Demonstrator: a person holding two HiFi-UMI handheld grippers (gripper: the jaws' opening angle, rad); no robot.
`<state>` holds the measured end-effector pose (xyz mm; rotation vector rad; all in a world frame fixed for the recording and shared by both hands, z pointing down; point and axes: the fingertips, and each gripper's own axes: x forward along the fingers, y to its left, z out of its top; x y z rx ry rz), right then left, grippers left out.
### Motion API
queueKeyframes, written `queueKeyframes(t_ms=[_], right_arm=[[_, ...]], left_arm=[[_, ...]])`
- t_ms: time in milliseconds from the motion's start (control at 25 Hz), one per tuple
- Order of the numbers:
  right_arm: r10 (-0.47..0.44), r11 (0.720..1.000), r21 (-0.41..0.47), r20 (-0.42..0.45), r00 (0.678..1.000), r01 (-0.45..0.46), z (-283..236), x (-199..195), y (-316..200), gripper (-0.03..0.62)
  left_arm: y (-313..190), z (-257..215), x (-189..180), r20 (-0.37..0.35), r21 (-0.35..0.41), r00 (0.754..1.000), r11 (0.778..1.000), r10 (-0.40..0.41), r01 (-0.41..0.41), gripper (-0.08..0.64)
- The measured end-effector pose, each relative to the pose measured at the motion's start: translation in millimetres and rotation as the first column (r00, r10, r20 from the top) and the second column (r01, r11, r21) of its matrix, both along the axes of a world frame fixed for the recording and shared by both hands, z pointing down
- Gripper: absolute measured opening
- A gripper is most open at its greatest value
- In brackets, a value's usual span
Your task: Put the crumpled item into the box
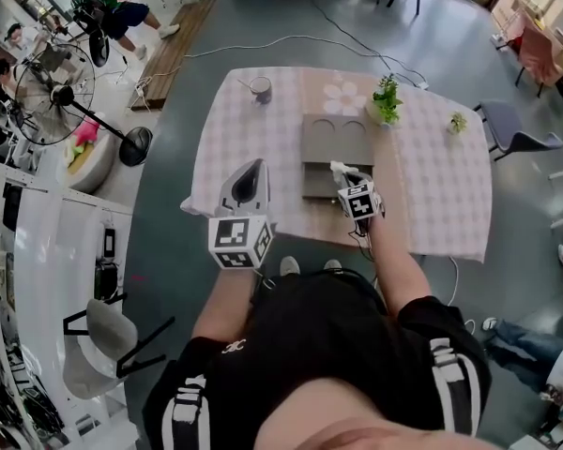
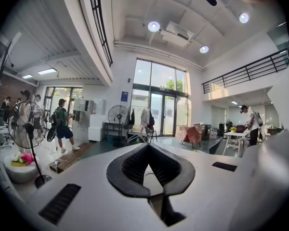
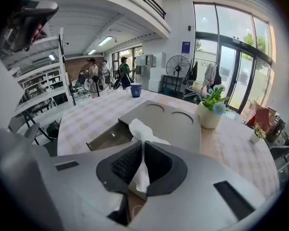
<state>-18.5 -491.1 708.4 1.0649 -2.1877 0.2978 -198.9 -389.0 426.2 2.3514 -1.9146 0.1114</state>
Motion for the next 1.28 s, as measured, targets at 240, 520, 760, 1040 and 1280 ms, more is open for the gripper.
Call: queueKeyframes(t_ms=[240,520,760,1040,1280], right_arm=[[0.007,0.996,-0.092,-0.031,1.000,-0.010,27.5,1.1,1.3,0.017],[0.005,0.973,-0.230,-0.079,0.997,-0.023,60.4,4.1,11.0,0.020],[-0.001,0.950,-0.312,-0.054,0.999,-0.016,69.0,-1.3,20.6,0.023],[-0.014,0.980,-0.198,-0.014,1.000,0.011,44.5,-4.4,5.2,0.101],[0.006,0.999,-0.033,0.035,0.999,-0.005,-20.3,-2.8,-6.4,0.103]], left_arm=[[-3.0,2.1,-6.4,-0.001,-0.008,1.000,1.000,-0.008,0.008,-0.009],[-6.0,4.1,-9.9,-0.003,-0.009,1.000,1.000,-0.010,0.010,-0.009],[-7.8,4.3,-9.6,-0.001,-0.007,1.000,1.000,0.000,-0.001,-0.009],[-14.9,5.3,-8.0,-0.006,-0.005,1.000,1.000,0.022,-0.022,-0.009],[-22.3,5.2,2.9,-0.021,0.003,0.998,0.998,0.057,-0.057,-0.009]])
